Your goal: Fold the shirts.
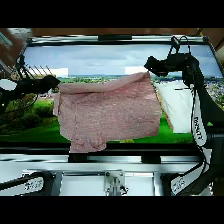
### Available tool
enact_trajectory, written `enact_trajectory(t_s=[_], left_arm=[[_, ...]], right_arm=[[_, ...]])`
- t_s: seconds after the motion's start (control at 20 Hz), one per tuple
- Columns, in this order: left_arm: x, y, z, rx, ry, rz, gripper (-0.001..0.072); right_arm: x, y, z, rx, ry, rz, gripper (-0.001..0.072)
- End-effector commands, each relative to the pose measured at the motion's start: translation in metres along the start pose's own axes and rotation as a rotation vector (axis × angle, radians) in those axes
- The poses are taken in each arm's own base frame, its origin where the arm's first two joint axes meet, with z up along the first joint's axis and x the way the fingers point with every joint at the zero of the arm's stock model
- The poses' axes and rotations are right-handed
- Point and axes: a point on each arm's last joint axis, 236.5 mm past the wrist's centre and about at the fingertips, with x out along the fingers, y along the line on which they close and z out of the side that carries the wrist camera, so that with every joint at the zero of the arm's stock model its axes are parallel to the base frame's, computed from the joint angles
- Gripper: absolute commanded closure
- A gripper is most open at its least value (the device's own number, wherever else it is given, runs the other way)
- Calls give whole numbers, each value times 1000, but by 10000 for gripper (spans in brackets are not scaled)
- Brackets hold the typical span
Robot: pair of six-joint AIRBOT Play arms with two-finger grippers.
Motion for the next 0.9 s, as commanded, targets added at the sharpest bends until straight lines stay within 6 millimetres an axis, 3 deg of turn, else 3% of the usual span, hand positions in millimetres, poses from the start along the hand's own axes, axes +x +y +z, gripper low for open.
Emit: enact_trajectory(t_s=[0.0,0.05,0.1,0.15,0.3,0.4,0.45,0.55,0.65,0.75,0.85], left_arm=[[-6,-2,-30,-51,164,-51,19],[-19,-1,-36,-69,223,-68,48],[-35,5,-45,-108,295,-79,262],[-51,11,-56,-133,364,-92,422],[-91,43,-115,-170,573,-41,466],[-102,64,-162,-197,621,31,466],[-103,67,-183,-209,623,31,414],[-100,69,-220,-214,611,19,161],[-92,60,-241,-248,596,-38,157],[-81,56,-252,-299,572,-70,158],[-75,57,-261,-291,580,-62,158]], right_arm=[[-27,4,-12,-71,75,1,211],[-50,-1,-17,-139,118,-27,211],[-73,-14,-23,-191,161,-87,212],[-98,-36,-30,-230,215,-183,213],[-159,-90,-68,-228,408,-363,237],[-178,-109,-103,-147,491,-359,237],[-182,-113,-120,-102,505,-336,237],[-181,-108,-146,-9,488,-248,235],[-177,-101,-161,40,465,-188,233],[-175,-105,-171,53,481,-192,131],[-174,-105,-173,56,485,-192,131]])
